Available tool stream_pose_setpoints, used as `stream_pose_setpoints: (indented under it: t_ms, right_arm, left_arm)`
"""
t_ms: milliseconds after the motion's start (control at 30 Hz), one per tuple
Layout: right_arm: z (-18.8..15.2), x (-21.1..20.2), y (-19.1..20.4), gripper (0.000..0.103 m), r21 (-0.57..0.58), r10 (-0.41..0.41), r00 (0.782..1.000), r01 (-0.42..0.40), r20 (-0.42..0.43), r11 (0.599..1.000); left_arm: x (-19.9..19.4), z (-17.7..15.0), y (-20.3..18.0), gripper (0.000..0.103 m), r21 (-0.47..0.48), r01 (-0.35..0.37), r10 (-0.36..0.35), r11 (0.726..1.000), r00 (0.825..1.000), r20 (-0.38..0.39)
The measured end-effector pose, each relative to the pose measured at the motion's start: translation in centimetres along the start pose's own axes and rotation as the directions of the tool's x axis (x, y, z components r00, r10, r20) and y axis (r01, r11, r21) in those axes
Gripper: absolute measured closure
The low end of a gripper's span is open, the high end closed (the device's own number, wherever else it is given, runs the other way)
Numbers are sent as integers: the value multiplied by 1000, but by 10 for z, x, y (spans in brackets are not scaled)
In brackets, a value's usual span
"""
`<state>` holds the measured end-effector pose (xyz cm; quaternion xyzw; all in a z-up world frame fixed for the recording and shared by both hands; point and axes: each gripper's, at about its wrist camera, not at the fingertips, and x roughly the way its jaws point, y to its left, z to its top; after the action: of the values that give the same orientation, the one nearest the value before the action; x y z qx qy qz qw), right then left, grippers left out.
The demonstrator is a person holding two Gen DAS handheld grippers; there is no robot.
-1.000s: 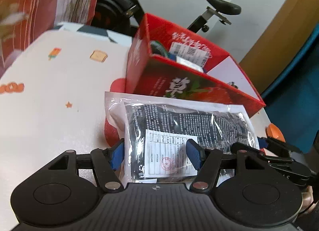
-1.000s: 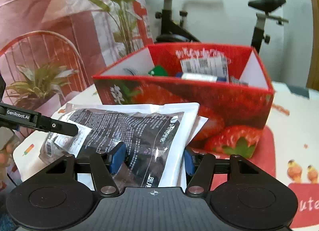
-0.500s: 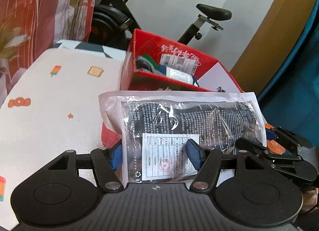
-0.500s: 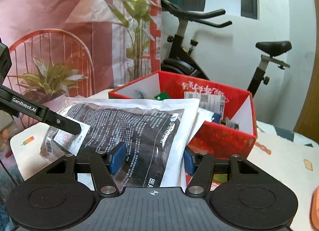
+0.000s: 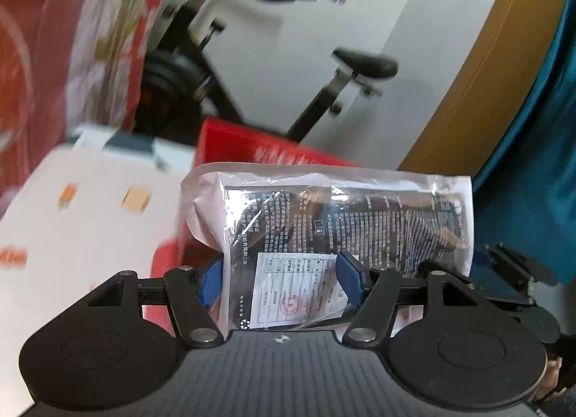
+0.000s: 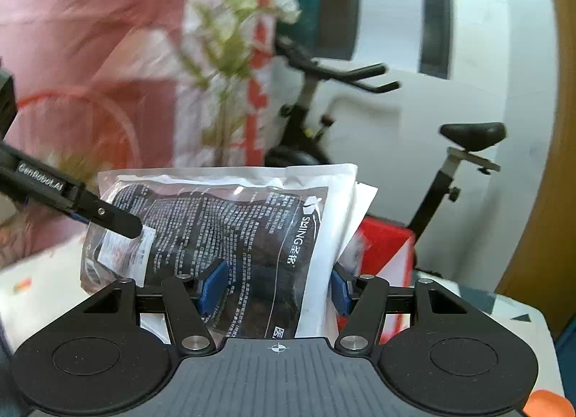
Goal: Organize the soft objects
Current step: 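Lift the package with both grippers and carry it over the red box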
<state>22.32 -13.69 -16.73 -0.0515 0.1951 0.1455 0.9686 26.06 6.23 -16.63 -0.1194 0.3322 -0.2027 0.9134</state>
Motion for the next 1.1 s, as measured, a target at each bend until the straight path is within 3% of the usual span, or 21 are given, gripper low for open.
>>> stream_pose_setpoints:
  t_ms: [233, 367, 600, 867, 1100]
  right_arm:
    - [40, 26, -41, 47, -30, -86, 993, 89, 78, 996]
    - [38, 57, -59, 46, -39, -136, 987, 140, 81, 989]
    - [-1, 114, -77, 47, 32, -84, 994, 86, -65, 996]
    - [-18, 133, -77, 47, 50, -29, 988, 37, -152, 998]
    - [-21, 134, -80, 47, 113, -4, 981, 27, -195, 993]
  left_arm:
    - [28, 61, -33, 36, 94, -17, 7, 995, 995, 100]
    - [63, 80, -33, 36, 71, -20, 15, 997, 998, 62]
    - [115, 62, -10, 36, 80, -64, 69, 995, 995, -65]
    - [124, 55, 13, 36, 101, -38, 52, 994, 987, -150]
    - [118, 57, 21, 36, 62, -13, 24, 998, 986, -165]
